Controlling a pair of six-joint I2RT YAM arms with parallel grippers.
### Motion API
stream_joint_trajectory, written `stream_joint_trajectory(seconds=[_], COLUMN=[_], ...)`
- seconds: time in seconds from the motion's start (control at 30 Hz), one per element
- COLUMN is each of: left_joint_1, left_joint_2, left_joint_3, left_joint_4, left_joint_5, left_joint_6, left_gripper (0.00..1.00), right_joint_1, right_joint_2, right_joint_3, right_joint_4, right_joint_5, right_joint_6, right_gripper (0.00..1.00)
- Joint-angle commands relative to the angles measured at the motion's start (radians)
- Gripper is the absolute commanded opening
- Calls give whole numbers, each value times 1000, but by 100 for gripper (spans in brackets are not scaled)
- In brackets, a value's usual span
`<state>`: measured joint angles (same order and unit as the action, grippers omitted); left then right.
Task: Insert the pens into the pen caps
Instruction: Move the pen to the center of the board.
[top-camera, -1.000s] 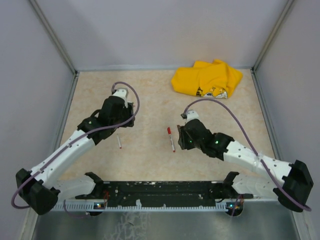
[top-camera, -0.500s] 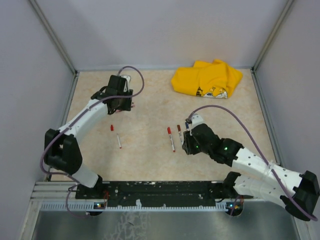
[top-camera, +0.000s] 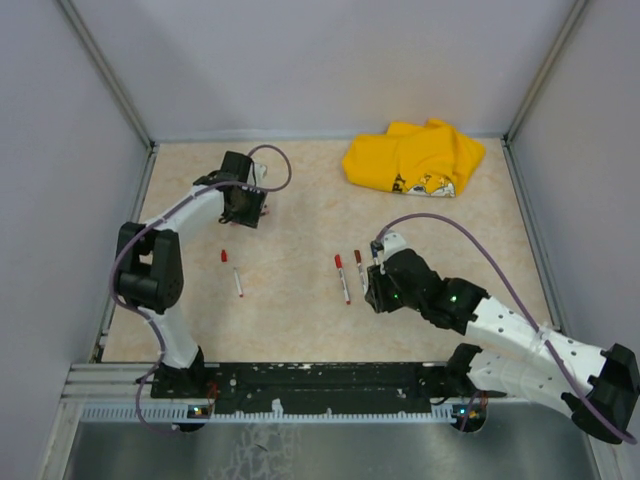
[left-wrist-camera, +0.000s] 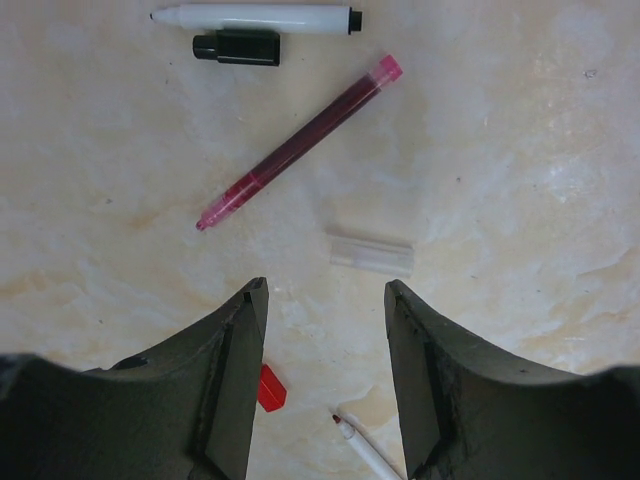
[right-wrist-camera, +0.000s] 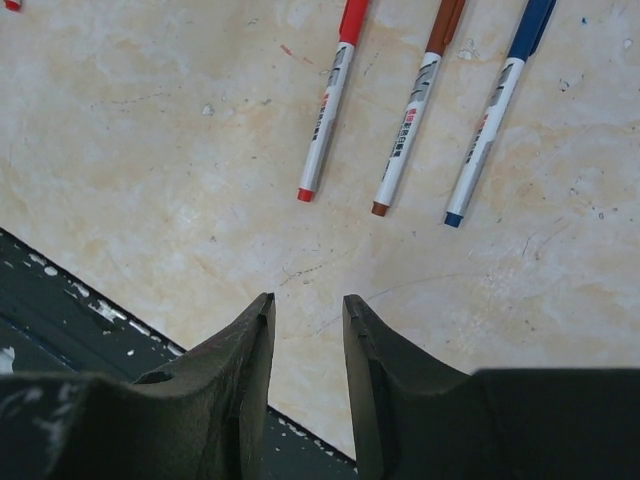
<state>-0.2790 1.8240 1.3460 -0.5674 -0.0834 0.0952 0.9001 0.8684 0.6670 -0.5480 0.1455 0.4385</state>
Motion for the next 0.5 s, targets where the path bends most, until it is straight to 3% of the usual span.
stream_joint_trajectory(seconds=[0.0,0.47], left_joint_1=[26,47], left_joint_2=[29,159], left_joint_3=[65,140], left_joint_4=[31,39], left_joint_5=[22,68], left_joint_6=[64,155], left_gripper=[56,55], right_joint_1=[-3,-3], right_joint_2=[-16,50], right_joint_3=[-9,-10], right_joint_4=[17,38], right_joint_5=[-19,-56], right_joint_6=[-21,-50], right_gripper=[34,34])
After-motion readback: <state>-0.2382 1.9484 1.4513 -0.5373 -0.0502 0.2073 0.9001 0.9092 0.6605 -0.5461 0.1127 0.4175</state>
